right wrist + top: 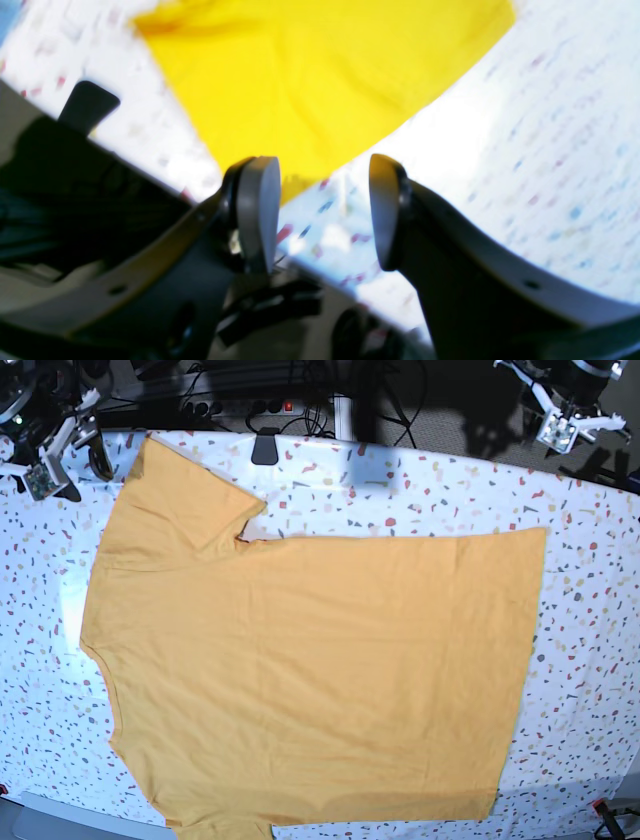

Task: Fold the T-shirt properly
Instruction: 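Move both grippers to the shirt's shoulder corners and grasp them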

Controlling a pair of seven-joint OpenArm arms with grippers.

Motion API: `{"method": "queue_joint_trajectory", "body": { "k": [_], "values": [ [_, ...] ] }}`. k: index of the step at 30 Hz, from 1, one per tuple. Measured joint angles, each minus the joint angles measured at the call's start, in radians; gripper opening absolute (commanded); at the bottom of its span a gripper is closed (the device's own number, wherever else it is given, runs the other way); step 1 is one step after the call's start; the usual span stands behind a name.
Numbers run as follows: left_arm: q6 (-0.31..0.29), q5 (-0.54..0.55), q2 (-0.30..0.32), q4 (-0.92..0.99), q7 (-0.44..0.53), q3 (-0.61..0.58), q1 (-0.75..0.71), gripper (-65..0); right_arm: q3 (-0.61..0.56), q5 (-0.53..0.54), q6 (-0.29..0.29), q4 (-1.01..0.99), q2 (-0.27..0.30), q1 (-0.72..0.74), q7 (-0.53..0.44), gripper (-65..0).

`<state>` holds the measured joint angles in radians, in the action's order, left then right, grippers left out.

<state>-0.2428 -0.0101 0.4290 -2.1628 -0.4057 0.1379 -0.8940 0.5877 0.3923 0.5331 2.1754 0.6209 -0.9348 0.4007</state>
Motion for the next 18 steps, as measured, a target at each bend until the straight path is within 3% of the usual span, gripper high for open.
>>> {"method": "queue_joint_trajectory", "body": {
  "k": [2,6,8,11,14,18],
  "values": [
    [-0.072,0.001,0.0,0.0,0.013,-0.002,0.059,-46.3,-0.009,-0.076,0.046,0.0,0.022,0.038,0.003,-35.7],
    [-0.077,-0.014,0.0,0.0,0.185,0.0,0.139,-46.2,-0.034,-0.174,0.063,0.0,0.093,0.064,-0.002,-35.7],
    [-0.108,-0.078,0.0,0.0,0.235,0.0,0.171,-44.3,-0.039,-0.203,0.063,0.0,0.121,0.064,-0.002,-35.6],
    [-0.135,-0.151,0.005,0.0,0.216,0.0,0.211,-35.9,-0.04,-0.284,0.071,0.0,0.124,0.064,-0.002,-27.1],
    [-0.144,-0.148,0.052,0.011,0.224,-0.002,0.23,-34.7,-0.04,-0.28,0.078,0.0,0.123,0.059,-0.01,-23.2],
    [-0.135,-0.151,0.135,0.091,0.24,-0.002,0.268,-34.7,-0.04,-0.186,0.08,0.0,0.12,0.06,-0.145,-23.2]
  ]
}}
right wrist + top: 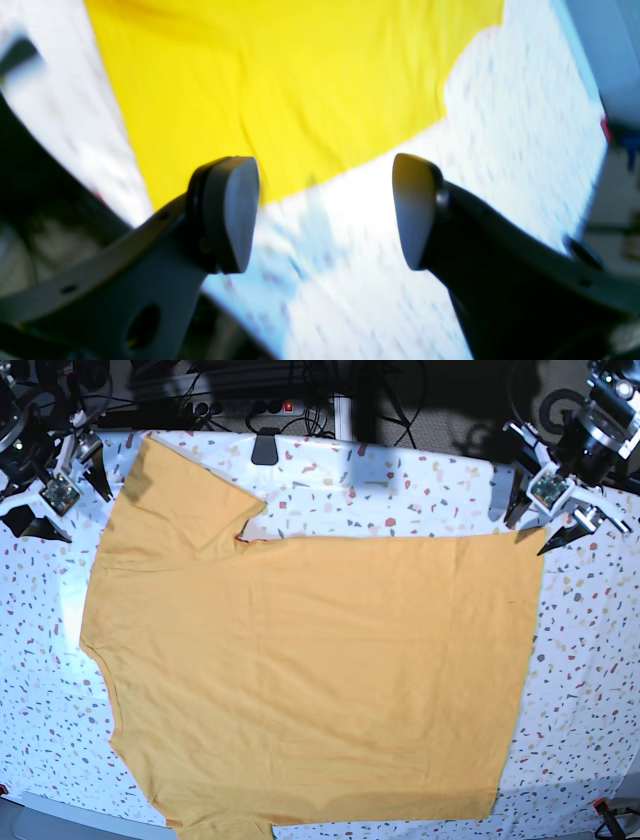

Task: Fold the T-shirt properly
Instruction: 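Move both grippers to the shirt's shoulder corners and grasp them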

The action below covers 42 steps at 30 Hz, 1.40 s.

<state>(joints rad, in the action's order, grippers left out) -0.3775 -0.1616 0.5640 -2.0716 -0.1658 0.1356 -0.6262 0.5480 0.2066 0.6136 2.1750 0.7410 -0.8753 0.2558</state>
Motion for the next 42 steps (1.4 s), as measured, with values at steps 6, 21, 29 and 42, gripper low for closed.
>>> {"method": "queue_joint_trajectory", "body": {
  "k": [6,21,29,42],
  "values": [
    [-0.012,-0.003,0.101,0.179,0.085,-0.005,0.09,-34.7,0.0,0.032,0.017,0.001,-0.134,0.0,-0.016,-23.2],
    [0.113,-0.319,0.217,0.352,-0.016,-0.494,0.337,-35.2,0.0,0.032,0.042,0.001,-0.217,0.005,-0.031,-23.2],
    [0.124,-0.415,0.215,0.433,-0.021,-0.629,0.419,-35.8,0.0,0.032,0.045,0.001,-0.217,0.005,-0.031,-23.2],
    [0.185,-0.467,0.207,0.591,0.003,-0.637,0.48,-44.2,0.0,0.032,0.08,0.001,-0.217,0.005,-0.027,-23.2]
  ]
}}
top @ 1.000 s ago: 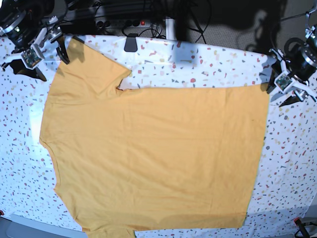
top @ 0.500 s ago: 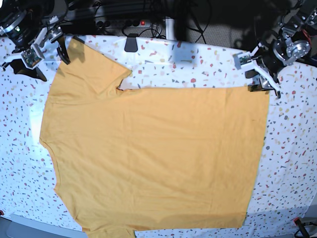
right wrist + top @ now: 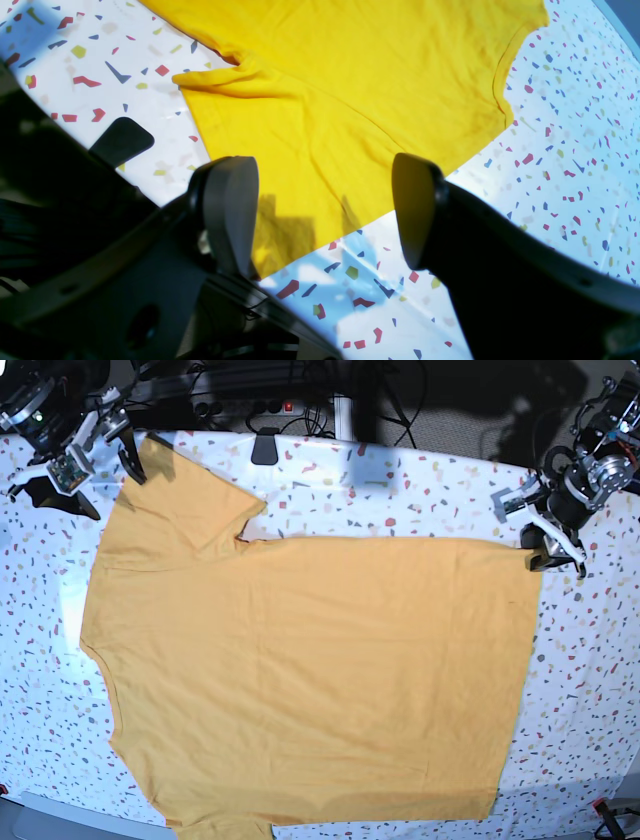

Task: Fold the T-shirt properly
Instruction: 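Move both grippers to the shirt's shoulder corners and grasp them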

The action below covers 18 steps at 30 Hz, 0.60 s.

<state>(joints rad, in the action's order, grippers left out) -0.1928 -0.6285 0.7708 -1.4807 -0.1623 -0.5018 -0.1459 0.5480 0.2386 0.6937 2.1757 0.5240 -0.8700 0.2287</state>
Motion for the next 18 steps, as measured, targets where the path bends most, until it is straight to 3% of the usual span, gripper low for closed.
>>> {"method": "queue_joint_trajectory", "body": {
  "k": [5,8,15,18],
  "values": [
    [-0.009,0.0,-0.009,0.001,0.03,-0.001,-0.007,-65.0,0.0,0.0,0.0,0.0,0.0,0.0,0.027,-23.2],
    [-0.009,-0.002,-0.009,0.001,0.029,-0.001,-0.009,-65.0,-0.021,-0.021,0.0,0.0,0.0,0.0,0.089,-23.3],
    [-0.009,0.044,-0.008,-0.025,0.028,0.0,-0.009,-65.0,-0.257,-0.422,0.003,-0.003,0.0,0.014,0.11,-23.3],
    [-0.013,0.084,-0.009,-0.042,0.029,-0.002,-0.009,-65.0,-0.368,-0.518,-0.005,-0.009,0.0,0.058,0.11,-23.3]
  ]
}}
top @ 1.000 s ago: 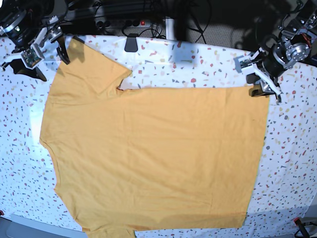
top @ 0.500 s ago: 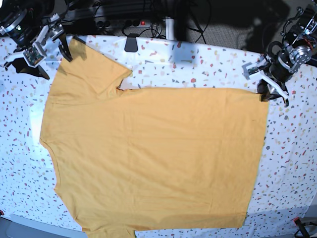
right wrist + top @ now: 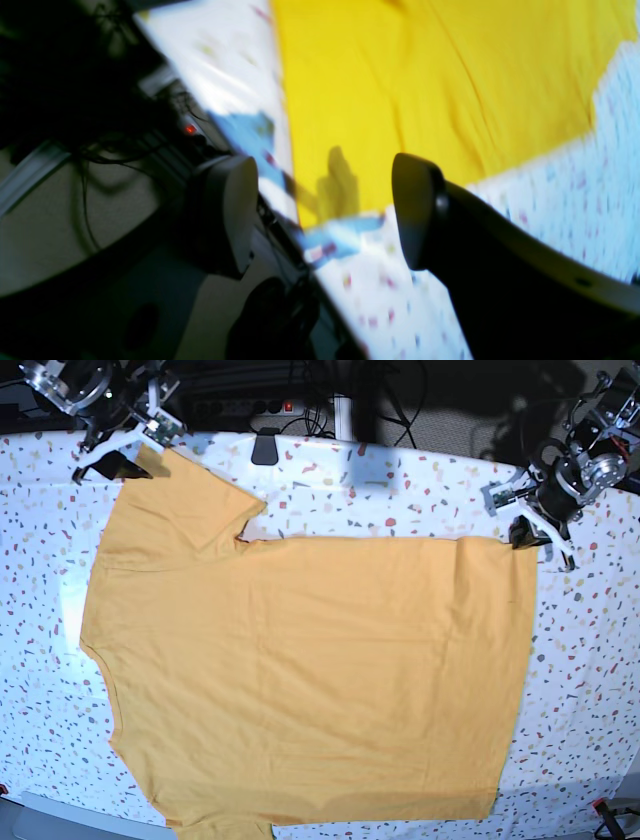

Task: Fold the T-shirt properly
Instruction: 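Move both grippers to the shirt's shoulder corners and grasp them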

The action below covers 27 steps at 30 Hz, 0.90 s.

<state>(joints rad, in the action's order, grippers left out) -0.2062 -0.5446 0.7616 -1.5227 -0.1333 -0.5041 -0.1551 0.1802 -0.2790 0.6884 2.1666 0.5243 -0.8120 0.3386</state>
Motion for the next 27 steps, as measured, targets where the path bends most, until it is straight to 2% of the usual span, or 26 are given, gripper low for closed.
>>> {"method": "queue_joint_trajectory", "body": {
  "k": [3,8,13,19,21,26,27],
  "values": [
    [0.0,0.0,0.0,-0.005,0.0,0.0,0.0,-65.0,-0.078,-0.058,-0.045,-0.011,-0.002,0.06,0.011,-23.3],
    [0.0,0.0,0.0,-0.005,0.0,0.0,0.0,-65.0,-0.142,-0.06,-0.055,-0.128,-0.008,0.145,0.019,-23.3],
    [0.0,0.0,0.0,-0.005,0.0,0.0,0.0,-65.0,-0.141,-0.056,-0.06,-0.277,-0.009,0.233,0.018,-23.3],
    [0.0,0.0,0.0,-0.005,0.001,0.0,0.0,-65.0,-0.141,-0.11,-0.061,-0.299,-0.009,0.251,-0.001,-24.7],
    [0.0,0.0,0.0,-0.005,0.0,0.0,0.0,-65.0,-0.142,-0.111,-0.06,-0.3,-0.009,0.251,-0.001,-32.6],
    [0.0,0.0,0.0,-0.005,0.001,0.0,0.0,-65.0,-0.142,-0.134,-0.056,-0.307,-0.009,0.249,0.019,-62.8],
    [0.0,0.0,0.0,-0.005,0.0,0.0,0.0,-65.0,-0.142,-0.134,-0.056,-0.307,-0.01,0.249,0.019,-65.0]
  ]
}}
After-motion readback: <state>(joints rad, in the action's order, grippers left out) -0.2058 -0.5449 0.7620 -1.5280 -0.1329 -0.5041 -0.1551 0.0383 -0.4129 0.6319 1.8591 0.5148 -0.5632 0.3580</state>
